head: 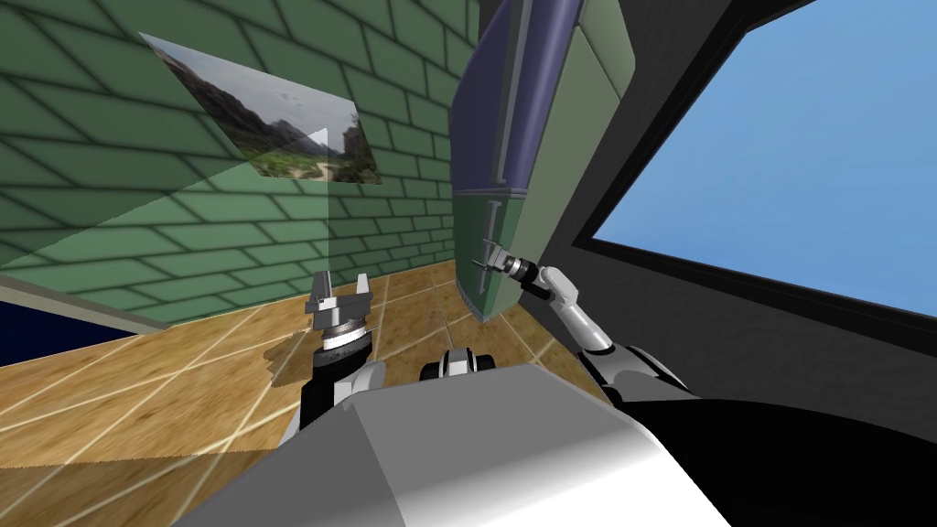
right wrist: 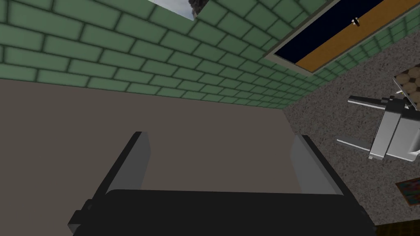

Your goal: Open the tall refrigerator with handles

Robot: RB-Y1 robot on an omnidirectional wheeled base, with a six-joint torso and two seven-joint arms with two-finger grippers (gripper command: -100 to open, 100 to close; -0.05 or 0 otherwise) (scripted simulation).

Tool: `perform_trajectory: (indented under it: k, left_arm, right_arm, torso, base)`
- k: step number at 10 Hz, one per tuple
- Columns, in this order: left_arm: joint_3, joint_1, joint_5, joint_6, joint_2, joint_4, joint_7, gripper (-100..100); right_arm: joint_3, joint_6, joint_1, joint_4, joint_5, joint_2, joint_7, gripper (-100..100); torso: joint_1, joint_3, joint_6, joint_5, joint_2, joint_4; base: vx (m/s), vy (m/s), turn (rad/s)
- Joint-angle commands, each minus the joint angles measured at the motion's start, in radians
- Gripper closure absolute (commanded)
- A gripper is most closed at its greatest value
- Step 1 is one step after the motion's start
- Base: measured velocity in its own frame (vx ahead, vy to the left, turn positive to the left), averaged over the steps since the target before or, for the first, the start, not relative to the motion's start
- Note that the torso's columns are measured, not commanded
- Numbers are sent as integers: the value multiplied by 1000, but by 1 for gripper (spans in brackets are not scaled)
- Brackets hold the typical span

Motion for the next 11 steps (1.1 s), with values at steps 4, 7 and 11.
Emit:
perform_trajectory:
  k: [4,7,11]
  left_arm:
    - [0,0,0,0,0,0,0,0]
    - [0,0,0,0,0,0,0,0]
    - [0,0,0,0,0,0,0,0]
  right_arm:
    - [-1,-7,-123,100,151,-111,71,-100]
    - [-2,-8,-161,132,215,-146,93,-100]
    - [-2,-10,-235,194,310,-215,134,-100]
  torso:
    - [0,0,0,0,0,0]
    - [0,0,0,0,0,0]
    - [0,0,0,0,0,0]
  base:
    - [30,10,30]
    - [30,8,22]
    - [28,9,27]
